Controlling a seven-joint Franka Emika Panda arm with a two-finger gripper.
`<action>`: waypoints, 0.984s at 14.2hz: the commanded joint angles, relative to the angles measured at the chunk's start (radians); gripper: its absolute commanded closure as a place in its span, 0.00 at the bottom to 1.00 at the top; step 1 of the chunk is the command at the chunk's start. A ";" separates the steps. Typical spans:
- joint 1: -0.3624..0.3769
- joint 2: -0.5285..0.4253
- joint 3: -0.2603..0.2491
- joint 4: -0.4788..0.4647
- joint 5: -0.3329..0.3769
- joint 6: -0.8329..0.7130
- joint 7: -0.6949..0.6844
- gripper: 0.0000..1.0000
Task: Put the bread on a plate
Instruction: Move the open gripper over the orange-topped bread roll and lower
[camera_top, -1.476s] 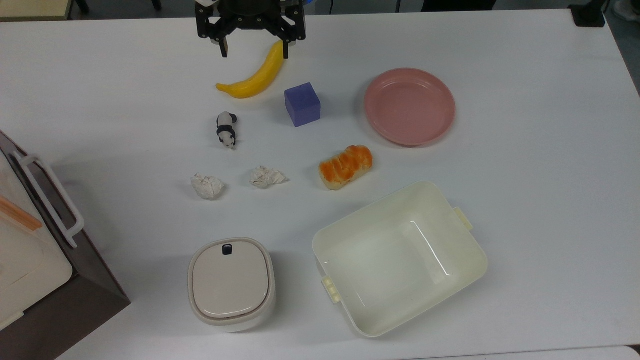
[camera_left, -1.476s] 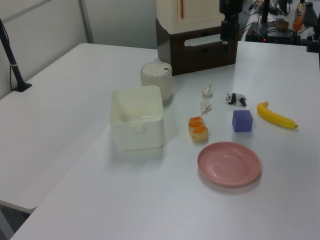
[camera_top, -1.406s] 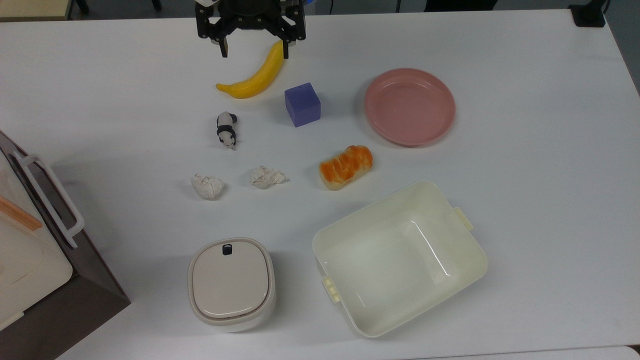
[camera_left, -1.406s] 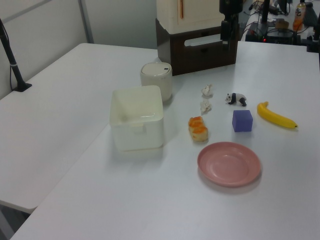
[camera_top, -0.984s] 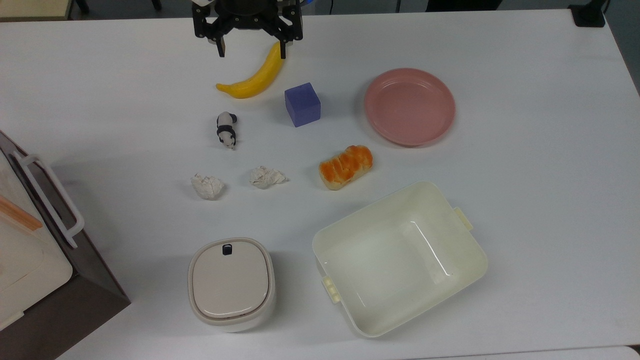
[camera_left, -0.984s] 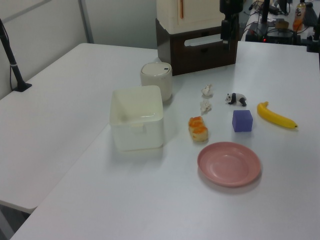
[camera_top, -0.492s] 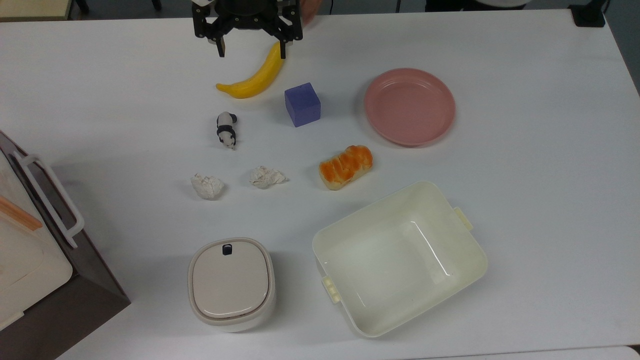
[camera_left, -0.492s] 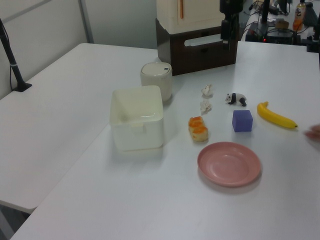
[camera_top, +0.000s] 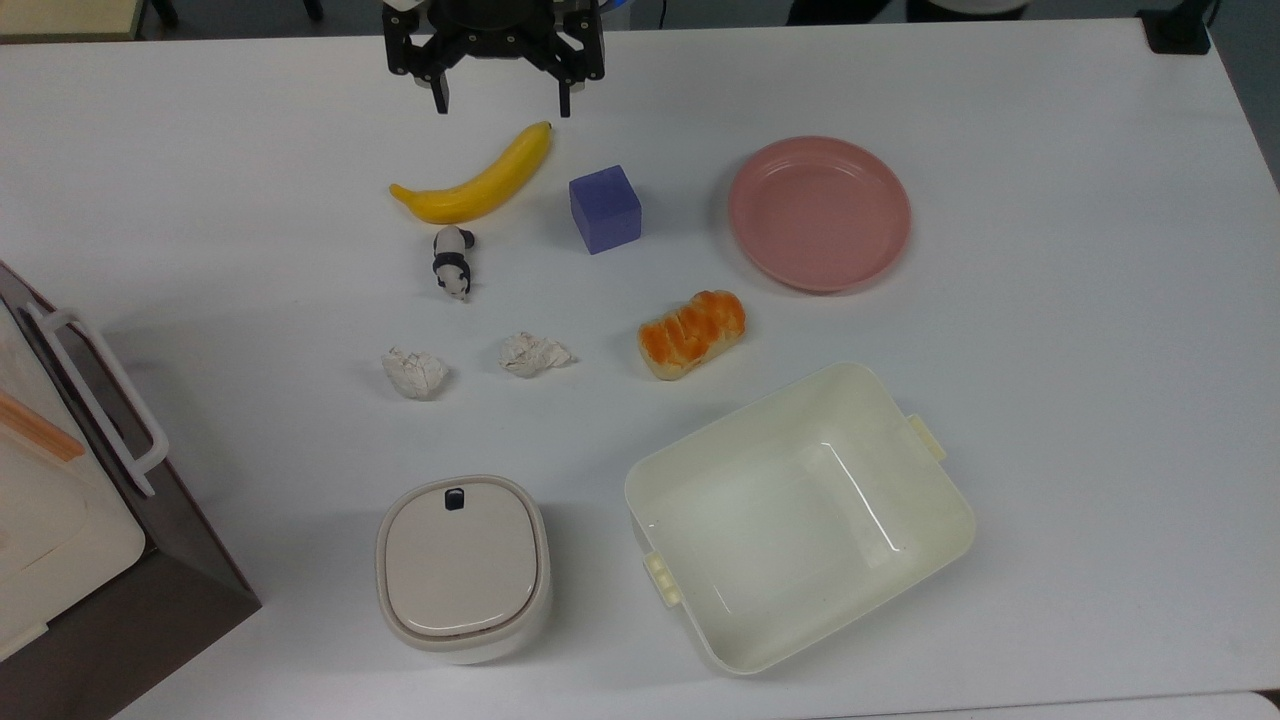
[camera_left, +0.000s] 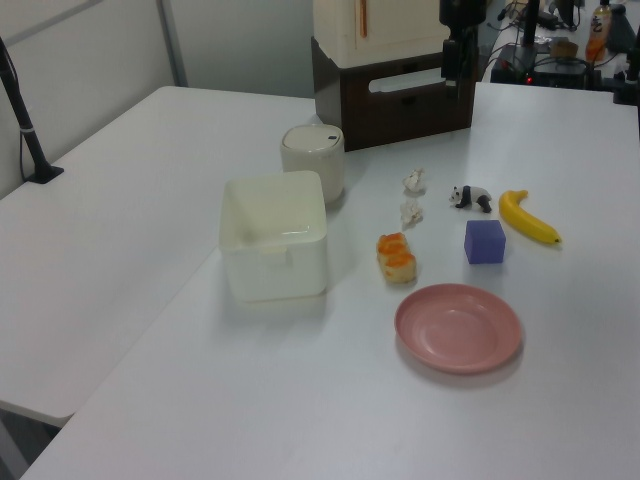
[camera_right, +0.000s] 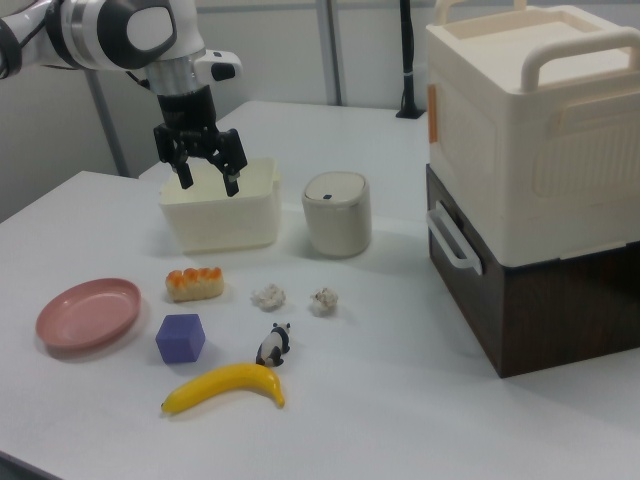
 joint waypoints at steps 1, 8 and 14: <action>0.003 -0.021 -0.009 -0.003 -0.003 -0.019 -0.013 0.00; 0.013 -0.017 -0.006 -0.003 0.012 -0.016 0.028 0.00; 0.070 0.025 0.031 -0.009 0.058 0.039 0.304 0.00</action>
